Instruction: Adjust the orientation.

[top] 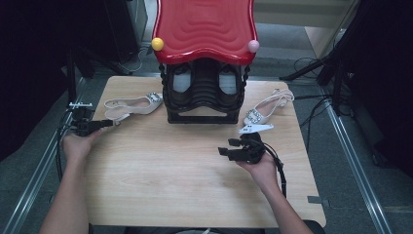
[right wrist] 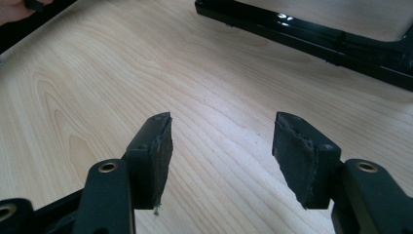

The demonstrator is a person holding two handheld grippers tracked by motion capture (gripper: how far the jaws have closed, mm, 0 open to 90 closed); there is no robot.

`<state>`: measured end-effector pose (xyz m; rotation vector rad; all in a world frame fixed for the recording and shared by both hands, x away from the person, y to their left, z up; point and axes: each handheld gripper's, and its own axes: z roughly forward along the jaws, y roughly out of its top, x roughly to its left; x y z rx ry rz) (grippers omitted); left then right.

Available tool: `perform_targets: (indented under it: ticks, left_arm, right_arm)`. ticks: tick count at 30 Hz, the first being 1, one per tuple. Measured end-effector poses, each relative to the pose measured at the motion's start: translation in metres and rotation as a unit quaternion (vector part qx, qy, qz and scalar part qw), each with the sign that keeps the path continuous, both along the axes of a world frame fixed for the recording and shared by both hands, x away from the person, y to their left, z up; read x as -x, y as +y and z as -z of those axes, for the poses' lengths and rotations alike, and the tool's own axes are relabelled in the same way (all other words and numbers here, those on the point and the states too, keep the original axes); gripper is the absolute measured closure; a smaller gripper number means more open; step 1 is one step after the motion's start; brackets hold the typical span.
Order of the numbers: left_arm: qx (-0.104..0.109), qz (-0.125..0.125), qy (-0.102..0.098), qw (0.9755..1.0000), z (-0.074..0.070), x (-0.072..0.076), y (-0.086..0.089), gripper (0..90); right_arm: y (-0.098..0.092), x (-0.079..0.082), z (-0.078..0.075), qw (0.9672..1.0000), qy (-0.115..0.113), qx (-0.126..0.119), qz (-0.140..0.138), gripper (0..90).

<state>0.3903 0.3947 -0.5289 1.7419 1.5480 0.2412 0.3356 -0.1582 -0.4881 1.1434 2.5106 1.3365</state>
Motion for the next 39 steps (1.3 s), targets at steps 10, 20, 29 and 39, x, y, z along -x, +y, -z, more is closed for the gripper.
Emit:
perform_targets:
  ticks: [10, 20, 29, 39]
  left_arm:
    - [0.002, 0.026, 0.009, 0.9996, -0.002, 0.008, -0.018, 88.8]
    - [0.009, 0.026, 0.007, 0.9996, -0.002, 0.015, -0.021, 88.7]
    - [0.004, 0.003, -0.004, 1.0, -0.012, 0.02, -0.006, 88.8]
    - [-0.001, -0.004, -0.014, 0.9999, -0.018, 0.011, -0.005, 88.8]
  right_arm:
    - [0.005, -0.006, -0.001, 1.0, 0.0, -0.004, -0.008, 40.7]
    - [0.015, -0.012, 0.0, 0.9998, 0.0, -0.003, -0.021, 40.7]
    - [0.02, -0.013, 0.0, 0.9997, 0.002, 0.001, -0.025, 40.7]
    - [0.013, -0.007, 0.001, 0.9998, 0.007, 0.009, -0.017, 40.2]
